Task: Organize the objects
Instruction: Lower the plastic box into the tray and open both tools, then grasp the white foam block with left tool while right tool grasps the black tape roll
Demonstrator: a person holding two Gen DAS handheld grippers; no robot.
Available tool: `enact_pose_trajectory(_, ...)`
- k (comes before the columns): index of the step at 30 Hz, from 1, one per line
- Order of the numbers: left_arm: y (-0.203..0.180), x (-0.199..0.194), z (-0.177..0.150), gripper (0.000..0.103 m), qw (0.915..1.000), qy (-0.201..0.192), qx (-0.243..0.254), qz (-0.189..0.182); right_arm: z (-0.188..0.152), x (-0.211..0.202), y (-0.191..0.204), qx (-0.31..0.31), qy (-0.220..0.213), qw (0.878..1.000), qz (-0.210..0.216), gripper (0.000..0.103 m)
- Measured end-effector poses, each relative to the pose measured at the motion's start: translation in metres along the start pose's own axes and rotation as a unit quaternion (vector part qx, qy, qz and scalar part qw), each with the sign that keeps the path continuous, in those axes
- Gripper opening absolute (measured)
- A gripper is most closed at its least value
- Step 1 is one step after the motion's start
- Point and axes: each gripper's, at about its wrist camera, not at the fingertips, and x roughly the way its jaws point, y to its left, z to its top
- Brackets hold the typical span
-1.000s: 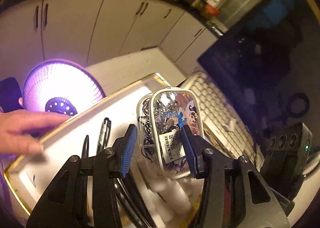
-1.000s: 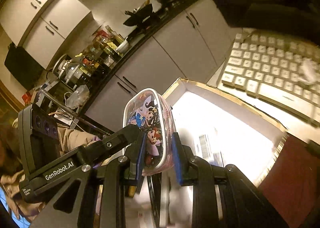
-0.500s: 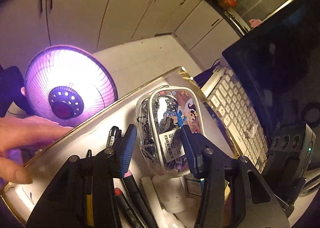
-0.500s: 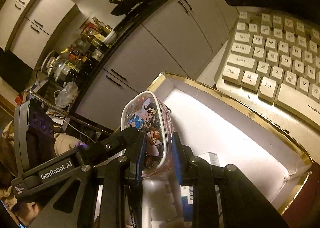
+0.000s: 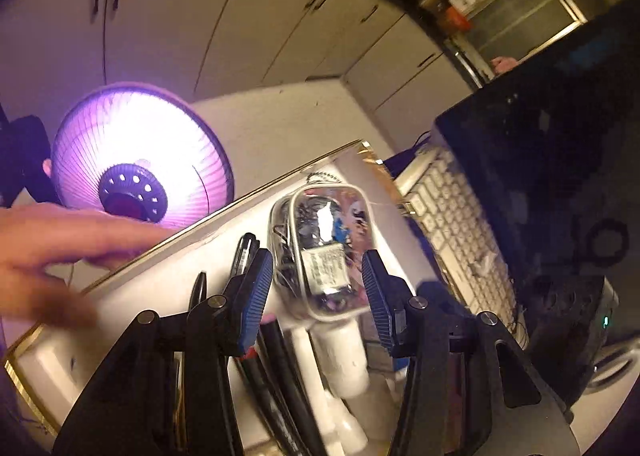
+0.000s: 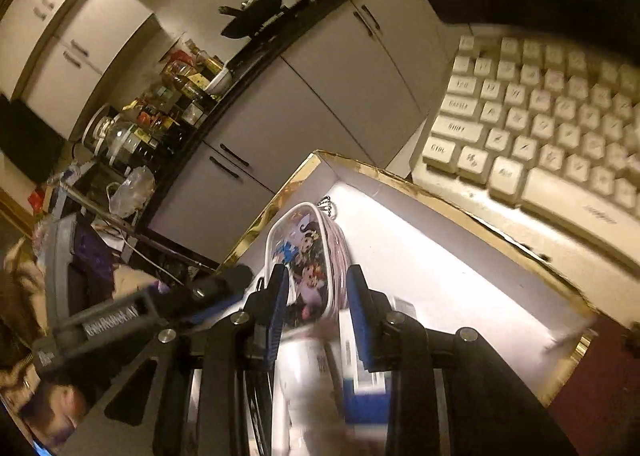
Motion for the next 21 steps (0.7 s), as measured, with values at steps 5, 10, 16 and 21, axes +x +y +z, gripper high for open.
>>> enact_pose_trajectory(5,-0.028,-0.04,-0.037,0.045,0.9967,-0.056,0.05,-0.03,-0.053,-0.058,0.002,-0.001,-0.03,1.0,0.001,0.047)
enact_pose_trajectory(10,-0.06,-0.053,-0.091,0.046,0.9873,-0.041,0.111,-0.106,-0.111,-0.122,-0.003,-0.017,-0.06,0.997,-0.047,0.048)
enact_pose_trajectory(16,-0.095,-0.032,-0.144,0.046,0.9776,0.022,0.162,-0.133,-0.155,-0.183,-0.051,0.029,-0.129,0.975,-0.176,0.049)
enact_pose_trajectory(21,-0.122,-0.013,-0.167,0.046,0.9704,0.066,0.184,-0.141,-0.168,-0.223,-0.094,0.096,-0.187,0.946,-0.246,0.049)
